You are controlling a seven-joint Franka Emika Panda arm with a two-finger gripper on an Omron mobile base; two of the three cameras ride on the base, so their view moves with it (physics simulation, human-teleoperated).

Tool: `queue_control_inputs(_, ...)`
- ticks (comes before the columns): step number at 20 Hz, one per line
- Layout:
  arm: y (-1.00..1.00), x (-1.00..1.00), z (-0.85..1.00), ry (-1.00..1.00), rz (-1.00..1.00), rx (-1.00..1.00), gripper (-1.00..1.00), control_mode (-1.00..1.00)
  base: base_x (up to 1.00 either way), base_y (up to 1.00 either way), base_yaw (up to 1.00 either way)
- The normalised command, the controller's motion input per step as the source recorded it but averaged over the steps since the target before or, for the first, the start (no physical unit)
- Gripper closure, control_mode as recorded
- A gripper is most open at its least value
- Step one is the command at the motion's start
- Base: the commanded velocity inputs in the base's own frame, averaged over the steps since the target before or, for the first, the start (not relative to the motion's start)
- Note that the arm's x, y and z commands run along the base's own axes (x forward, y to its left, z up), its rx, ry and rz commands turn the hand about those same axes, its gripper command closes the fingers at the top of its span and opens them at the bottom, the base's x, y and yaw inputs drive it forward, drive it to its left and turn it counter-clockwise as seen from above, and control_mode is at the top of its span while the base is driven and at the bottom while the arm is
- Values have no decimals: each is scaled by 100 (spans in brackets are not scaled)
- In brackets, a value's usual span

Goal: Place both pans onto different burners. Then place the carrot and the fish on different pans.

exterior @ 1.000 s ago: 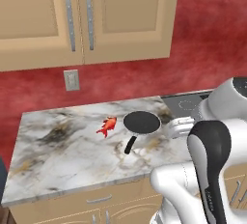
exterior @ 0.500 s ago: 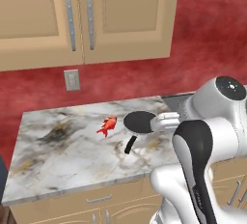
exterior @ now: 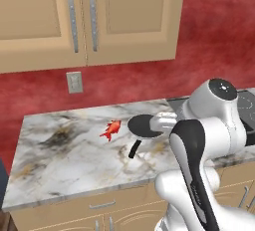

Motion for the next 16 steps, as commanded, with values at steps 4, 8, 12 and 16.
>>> queue_control_inputs(4,9,19,-28,6,-10,0,-100,-100,0,0,0)
queue_control_inputs(8,16,20,-17,1,-3,7,-100,-100,0,0,0)
queue_control_inputs(12,10,23,-23,4,0,5,-100,-100,0,0,0)
queue_control_inputs(16,11,25,-37,8,-1,0,-100,-100,0,0,0)
